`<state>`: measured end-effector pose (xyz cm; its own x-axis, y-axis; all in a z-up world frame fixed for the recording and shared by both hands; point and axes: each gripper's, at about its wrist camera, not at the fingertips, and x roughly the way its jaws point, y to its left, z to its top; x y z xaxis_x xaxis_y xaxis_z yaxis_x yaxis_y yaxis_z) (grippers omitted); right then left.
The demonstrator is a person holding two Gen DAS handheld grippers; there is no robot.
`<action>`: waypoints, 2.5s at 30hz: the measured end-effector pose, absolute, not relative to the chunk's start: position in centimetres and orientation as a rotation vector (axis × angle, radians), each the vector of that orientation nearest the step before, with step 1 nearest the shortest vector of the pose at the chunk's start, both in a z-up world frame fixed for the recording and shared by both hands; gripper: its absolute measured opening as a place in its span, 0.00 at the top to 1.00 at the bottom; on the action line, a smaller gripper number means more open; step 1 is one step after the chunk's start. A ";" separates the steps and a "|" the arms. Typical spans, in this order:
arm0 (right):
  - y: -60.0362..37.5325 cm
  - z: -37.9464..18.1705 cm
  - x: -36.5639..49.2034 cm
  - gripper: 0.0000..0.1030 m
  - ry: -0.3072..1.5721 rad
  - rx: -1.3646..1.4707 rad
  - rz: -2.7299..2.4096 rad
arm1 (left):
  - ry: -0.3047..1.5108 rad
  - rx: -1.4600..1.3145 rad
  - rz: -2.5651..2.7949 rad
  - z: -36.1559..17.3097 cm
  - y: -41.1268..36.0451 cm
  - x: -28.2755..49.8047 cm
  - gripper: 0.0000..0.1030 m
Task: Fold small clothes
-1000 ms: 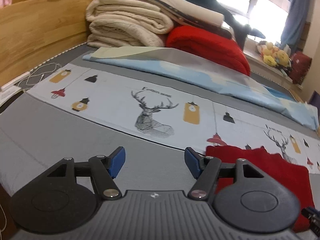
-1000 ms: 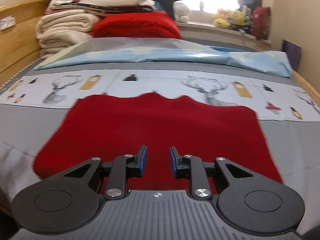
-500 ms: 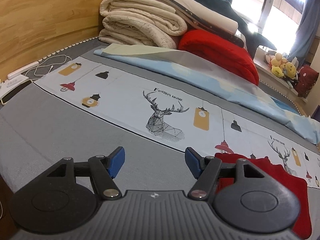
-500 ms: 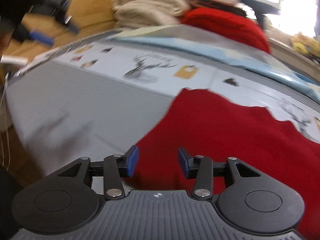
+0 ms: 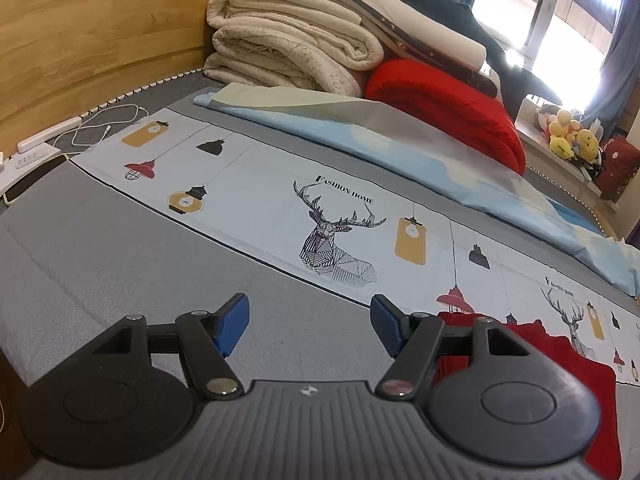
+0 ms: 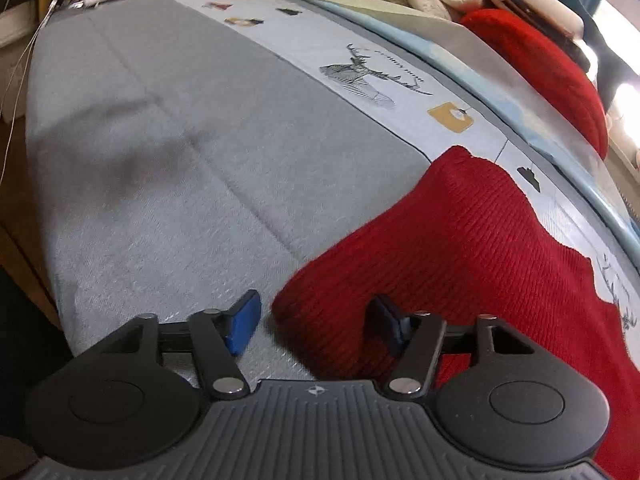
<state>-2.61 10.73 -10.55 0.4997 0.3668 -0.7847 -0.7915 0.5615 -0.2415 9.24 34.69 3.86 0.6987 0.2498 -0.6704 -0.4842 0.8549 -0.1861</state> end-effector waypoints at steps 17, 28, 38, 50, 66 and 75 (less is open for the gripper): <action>8.4 -2.2 -3.4 0.82 0.724 -0.307 0.822 | 0.668 -0.319 0.387 5.0 31.0 11.1 0.30; -4.0 5.5 0.6 0.83 0.649 0.343 0.555 | 0.619 -0.339 0.418 6.6 29.5 11.9 0.30; -29.6 -2.3 1.1 0.81 0.890 0.521 -0.085 | 0.657 -0.230 0.297 5.9 23.0 15.3 0.30; -33.4 -1.3 4.9 0.43 0.913 0.559 0.102 | 0.733 -0.144 0.150 3.6 15.8 18.1 0.30; -31.9 2.4 3.1 0.86 0.848 0.524 0.363 | 0.859 -0.097 -0.194 -0.6 4.7 19.3 0.28; -33.7 -4.1 3.7 0.73 1.061 0.408 0.174 | 1.138 0.101 -0.362 -8.0 -1.7 19.4 0.26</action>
